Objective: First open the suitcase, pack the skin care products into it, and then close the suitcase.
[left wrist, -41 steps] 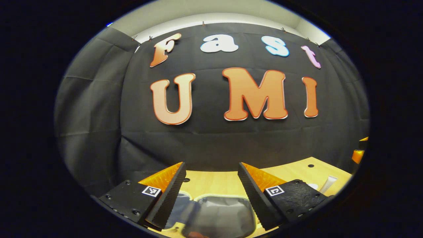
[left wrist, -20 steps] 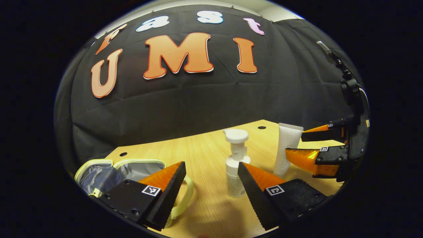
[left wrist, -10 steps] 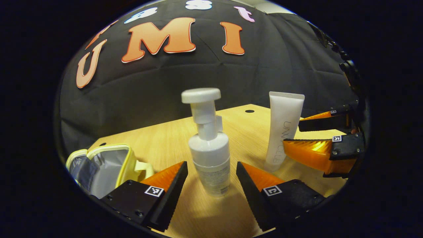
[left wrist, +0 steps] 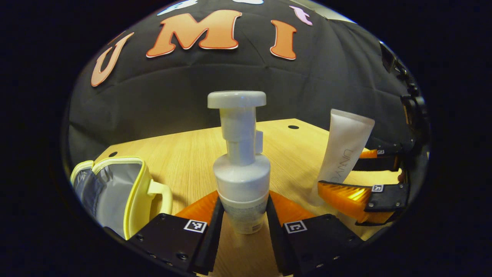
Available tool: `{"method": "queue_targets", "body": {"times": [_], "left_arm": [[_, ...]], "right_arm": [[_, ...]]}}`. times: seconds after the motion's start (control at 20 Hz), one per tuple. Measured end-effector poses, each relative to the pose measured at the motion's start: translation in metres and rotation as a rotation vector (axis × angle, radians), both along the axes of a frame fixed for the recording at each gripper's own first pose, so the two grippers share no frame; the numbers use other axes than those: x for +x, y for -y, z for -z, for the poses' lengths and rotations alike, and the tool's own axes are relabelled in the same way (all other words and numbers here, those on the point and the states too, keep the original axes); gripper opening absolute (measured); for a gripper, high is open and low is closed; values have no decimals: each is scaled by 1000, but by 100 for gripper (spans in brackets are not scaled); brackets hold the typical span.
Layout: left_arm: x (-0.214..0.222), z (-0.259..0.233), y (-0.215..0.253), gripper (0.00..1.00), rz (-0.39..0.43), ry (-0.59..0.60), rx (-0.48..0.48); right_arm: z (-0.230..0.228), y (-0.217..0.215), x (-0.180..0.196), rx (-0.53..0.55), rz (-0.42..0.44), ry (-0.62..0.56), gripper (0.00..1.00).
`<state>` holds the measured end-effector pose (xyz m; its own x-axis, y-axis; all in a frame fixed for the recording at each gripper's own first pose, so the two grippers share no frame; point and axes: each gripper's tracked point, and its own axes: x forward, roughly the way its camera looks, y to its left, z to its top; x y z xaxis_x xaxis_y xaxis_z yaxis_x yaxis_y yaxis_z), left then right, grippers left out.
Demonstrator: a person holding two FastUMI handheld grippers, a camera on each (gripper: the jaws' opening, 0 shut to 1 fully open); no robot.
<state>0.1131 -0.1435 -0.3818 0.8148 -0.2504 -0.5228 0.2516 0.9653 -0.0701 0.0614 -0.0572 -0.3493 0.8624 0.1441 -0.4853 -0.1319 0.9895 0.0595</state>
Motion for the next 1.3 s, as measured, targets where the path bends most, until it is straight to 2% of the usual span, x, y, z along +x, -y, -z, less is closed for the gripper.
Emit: {"method": "queue_targets", "body": {"times": [0.15,0.25,0.3,0.4,0.6,1.3], "left_arm": [[-9,-24,-20,58,-38,12,-5],[-9,-40,-34,58,-63,23,-1],[-10,-48,-41,58,-77,28,1],[-12,-62,-58,58,-106,38,5],[-12,-89,-91,58,-163,54,22],[-15,-161,-209,58,-263,87,74]], "right_arm": [[18,-7,3,24,-7,-67,82],[19,-8,4,32,-4,-75,70],[17,-7,5,31,3,-76,57],[19,-10,3,39,-5,-96,50],[0,-22,1,56,-32,-107,46],[-126,-68,22,60,-69,20,46]]}}
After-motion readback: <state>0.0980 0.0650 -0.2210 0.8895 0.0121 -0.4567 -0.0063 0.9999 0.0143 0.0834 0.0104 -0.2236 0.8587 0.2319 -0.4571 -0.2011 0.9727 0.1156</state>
